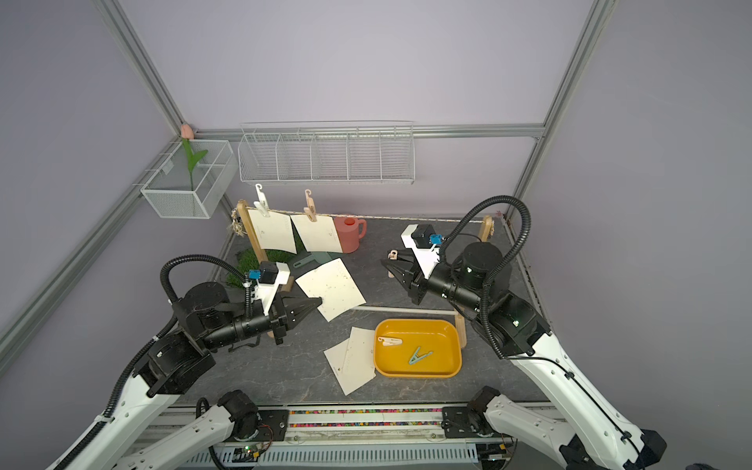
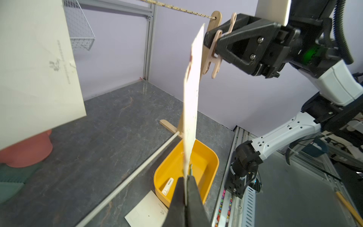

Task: Remove the postcards from the strings
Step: Place the clamp in the storage box.

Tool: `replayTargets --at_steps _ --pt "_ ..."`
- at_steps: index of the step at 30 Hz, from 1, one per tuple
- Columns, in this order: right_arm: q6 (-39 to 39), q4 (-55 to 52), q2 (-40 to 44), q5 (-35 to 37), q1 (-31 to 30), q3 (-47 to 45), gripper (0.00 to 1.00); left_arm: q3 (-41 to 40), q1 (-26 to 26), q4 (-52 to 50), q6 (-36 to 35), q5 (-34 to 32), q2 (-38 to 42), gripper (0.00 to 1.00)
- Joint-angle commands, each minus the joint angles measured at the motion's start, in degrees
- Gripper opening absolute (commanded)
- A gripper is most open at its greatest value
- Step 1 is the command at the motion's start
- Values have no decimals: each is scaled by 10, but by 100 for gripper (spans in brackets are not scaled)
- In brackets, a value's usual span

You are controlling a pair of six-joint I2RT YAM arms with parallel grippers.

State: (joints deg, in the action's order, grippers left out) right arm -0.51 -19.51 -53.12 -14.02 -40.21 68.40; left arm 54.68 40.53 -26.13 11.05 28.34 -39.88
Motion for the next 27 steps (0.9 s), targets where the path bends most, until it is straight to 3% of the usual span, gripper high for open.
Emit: replayTargets --at_steps 1,9,19,21,27 --pt "48 -75 27 61 -9 -51 24 -12 2 -70 74 12 26 0" --pt "189 -184 115 162 -15 -236 27 -51 2 -80 150 3 101 0" --pt "317 -261 142 293 -11 -324 29 -65 2 -91 198 -30 108 0" --pt "323 -267 135 316 -10 -325 45 -58 2 -103 199 -40 109 0" --pt "313 -262 120 317 -7 -319 61 -29 2 -179 219 -131 111 0"
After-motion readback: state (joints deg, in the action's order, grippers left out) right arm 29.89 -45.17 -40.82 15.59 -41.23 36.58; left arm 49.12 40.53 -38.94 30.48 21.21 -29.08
